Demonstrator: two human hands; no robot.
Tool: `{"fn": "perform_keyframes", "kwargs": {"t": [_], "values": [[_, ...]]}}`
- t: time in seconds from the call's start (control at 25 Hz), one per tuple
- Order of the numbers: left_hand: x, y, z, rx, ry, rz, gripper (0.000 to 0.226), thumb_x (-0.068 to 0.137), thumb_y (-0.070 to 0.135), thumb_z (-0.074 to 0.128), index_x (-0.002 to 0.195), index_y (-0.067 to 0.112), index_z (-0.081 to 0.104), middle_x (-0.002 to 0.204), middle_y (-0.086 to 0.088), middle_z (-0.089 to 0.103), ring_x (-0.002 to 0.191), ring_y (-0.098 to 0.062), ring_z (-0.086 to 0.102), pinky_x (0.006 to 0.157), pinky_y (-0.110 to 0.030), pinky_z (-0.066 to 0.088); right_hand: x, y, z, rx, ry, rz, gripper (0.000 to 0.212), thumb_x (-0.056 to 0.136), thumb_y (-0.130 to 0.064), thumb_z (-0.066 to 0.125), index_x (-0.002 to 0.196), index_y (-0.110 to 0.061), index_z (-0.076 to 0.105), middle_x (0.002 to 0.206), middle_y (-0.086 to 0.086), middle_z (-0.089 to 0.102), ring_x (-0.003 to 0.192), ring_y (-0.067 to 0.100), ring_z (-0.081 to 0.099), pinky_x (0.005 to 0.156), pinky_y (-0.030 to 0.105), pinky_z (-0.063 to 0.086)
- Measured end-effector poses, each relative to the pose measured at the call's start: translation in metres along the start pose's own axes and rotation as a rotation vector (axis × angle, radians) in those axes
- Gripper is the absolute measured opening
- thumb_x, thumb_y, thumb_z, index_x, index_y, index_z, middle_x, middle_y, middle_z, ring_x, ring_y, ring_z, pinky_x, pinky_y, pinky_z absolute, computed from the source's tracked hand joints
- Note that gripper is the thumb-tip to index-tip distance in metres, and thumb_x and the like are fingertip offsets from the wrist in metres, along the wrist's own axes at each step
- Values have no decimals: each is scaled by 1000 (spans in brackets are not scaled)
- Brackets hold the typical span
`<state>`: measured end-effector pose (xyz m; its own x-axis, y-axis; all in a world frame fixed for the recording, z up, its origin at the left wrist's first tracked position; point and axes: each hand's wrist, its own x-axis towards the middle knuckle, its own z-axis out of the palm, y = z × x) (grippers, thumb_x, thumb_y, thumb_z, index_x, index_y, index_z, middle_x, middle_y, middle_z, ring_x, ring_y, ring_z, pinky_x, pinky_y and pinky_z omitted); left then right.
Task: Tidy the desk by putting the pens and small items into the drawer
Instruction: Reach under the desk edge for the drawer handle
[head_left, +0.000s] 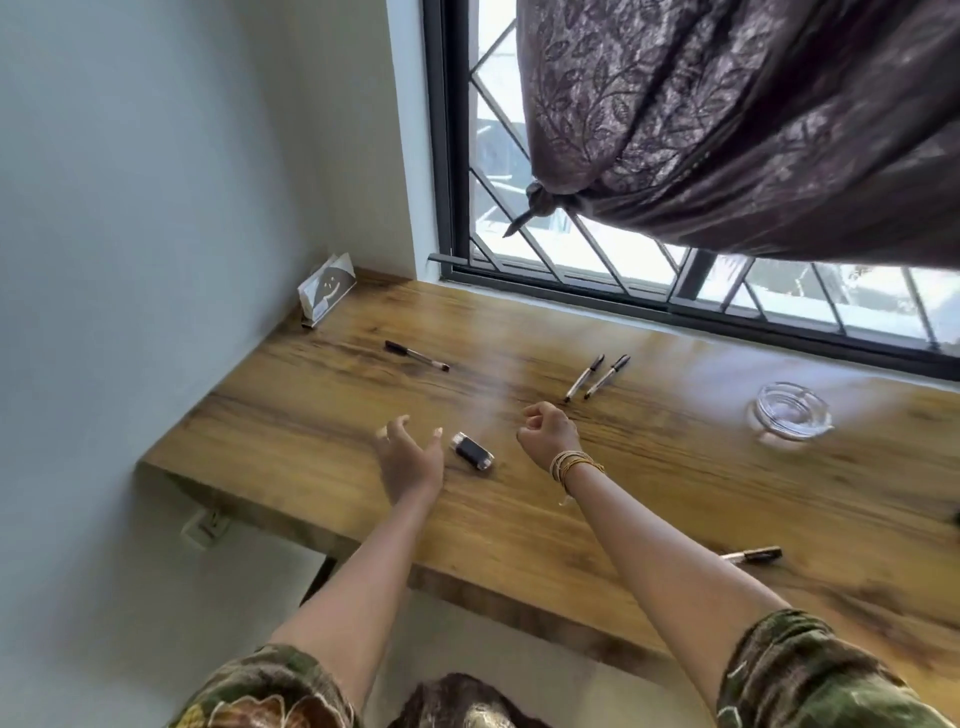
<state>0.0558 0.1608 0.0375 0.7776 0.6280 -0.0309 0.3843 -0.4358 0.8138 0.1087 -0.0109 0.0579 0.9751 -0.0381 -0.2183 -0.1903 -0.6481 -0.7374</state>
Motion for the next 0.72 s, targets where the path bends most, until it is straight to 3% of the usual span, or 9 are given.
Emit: {"fn": "perform_keyframes", "kwargs": {"t": [0.24, 0.4, 0.52, 0.64, 0.72], "values": [[-70, 10, 3, -5, -108, 140, 47, 87, 26, 69, 127, 6, 53, 130, -16, 48, 107, -30, 57, 82, -30, 43, -59, 47, -23, 16, 20, 50, 37, 82, -13, 56, 118, -13, 62, 113, 7, 65, 111, 25, 57, 96, 31, 44], [-113, 0, 14, 25, -248, 255, 43, 89, 24, 67, 125, 4, 55, 128, -17, 50, 118, -31, 52, 98, -34, 40, -96, 78, -25, 32, 54, 58, 36, 83, -13, 58, 119, -11, 62, 115, 7, 65, 111, 23, 58, 95, 28, 43], [-161, -19, 15, 152, -458, 326, 46, 93, 30, 61, 133, 10, 51, 142, -11, 44, 128, -28, 48, 105, -34, 37, -139, 106, -20, -19, 63, 25, 38, 82, -12, 60, 120, -10, 62, 121, 7, 63, 113, 23, 58, 98, 27, 43], [-202, -40, 17, 563, -641, 454, 62, 95, 46, 50, 150, 25, 29, 163, -4, 12, 150, -22, 13, 119, -43, 17, -185, 134, -23, -223, -14, -88, 48, 83, -9, 56, 131, -11, 55, 138, 4, 51, 127, 22, 50, 107, 27, 36], [-219, -43, 16, 732, -723, 493, 71, 96, 51, 44, 155, 31, 10, 164, -1, -7, 151, -22, -5, 121, -45, 9, -209, 151, -27, -375, -69, -154, 61, 83, -8, 52, 143, -11, 42, 153, 3, 35, 141, 19, 34, 115, 26, 25]]}}
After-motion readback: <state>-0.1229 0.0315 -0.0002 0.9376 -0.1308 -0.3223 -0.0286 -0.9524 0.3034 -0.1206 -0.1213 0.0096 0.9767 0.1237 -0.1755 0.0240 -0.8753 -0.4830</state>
